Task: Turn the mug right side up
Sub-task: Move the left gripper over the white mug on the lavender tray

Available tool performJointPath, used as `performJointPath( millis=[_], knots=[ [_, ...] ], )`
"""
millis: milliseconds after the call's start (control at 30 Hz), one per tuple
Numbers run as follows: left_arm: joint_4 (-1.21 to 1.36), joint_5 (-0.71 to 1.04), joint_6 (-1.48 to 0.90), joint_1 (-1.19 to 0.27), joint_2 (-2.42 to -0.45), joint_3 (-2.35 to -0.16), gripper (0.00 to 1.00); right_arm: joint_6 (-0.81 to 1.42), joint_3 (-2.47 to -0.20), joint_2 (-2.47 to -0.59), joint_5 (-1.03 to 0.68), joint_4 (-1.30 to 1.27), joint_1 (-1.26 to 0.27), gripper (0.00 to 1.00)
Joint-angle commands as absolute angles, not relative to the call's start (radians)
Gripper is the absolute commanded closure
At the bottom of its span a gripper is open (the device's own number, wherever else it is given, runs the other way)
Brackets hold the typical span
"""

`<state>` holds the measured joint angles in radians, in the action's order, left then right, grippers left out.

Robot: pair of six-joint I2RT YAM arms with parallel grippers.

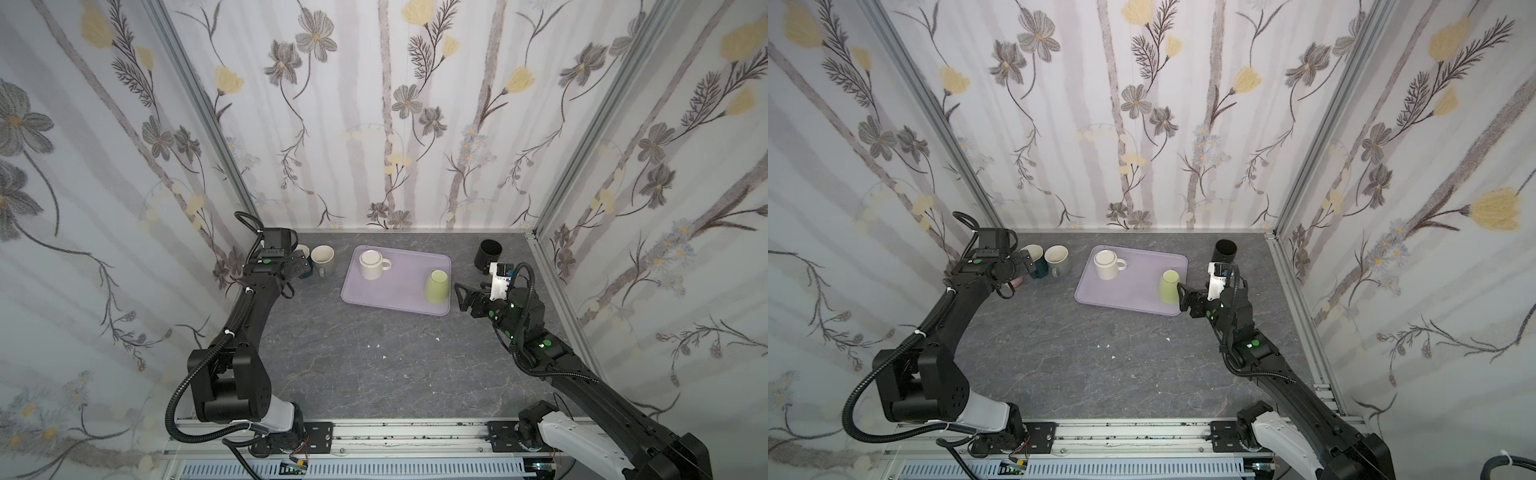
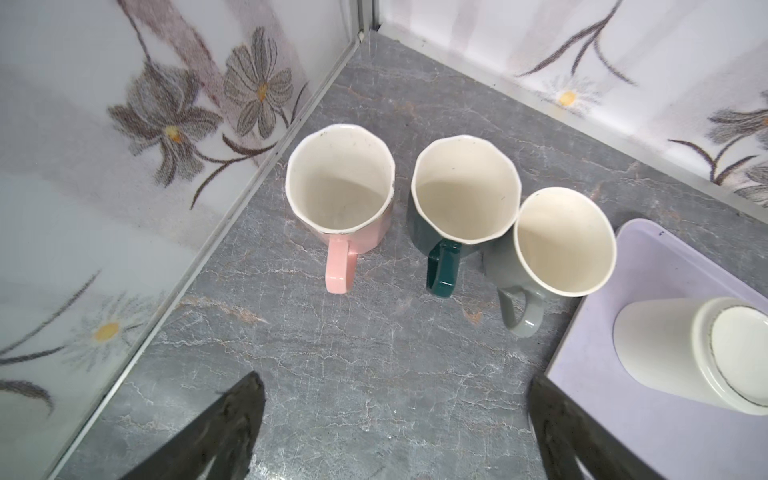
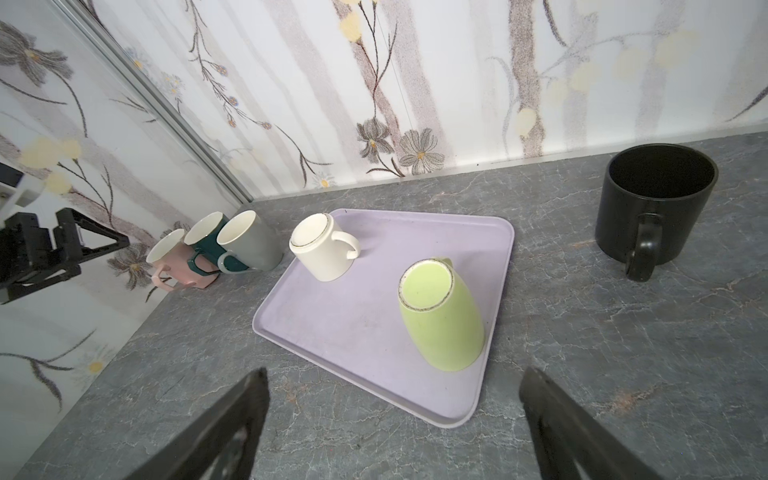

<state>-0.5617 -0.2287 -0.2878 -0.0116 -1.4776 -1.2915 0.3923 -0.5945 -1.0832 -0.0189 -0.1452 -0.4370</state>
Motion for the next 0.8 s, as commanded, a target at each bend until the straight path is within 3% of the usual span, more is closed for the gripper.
performJointPath(
  millis=[0,433,767],
  knots=[
    [-0.607,-0.306,-0.254,-0.068,-1.465,-1.340,0.00,0.408,-0.591,-1.079,0.006,-0.140,-0.436,0.05],
    [-0.550,-0.347,-0.392,-0.437,-1.574,-1.487,0.00,0.414,-0.514,-0.998,0.086,-0.075,-0.427,0.05],
    [-0.574,-0.239,-0.418,-0.494,-1.922,-1.741,0.00,0.460,-0.462,-0.924,0.129,-0.046,-0.425,0.03]
  ],
)
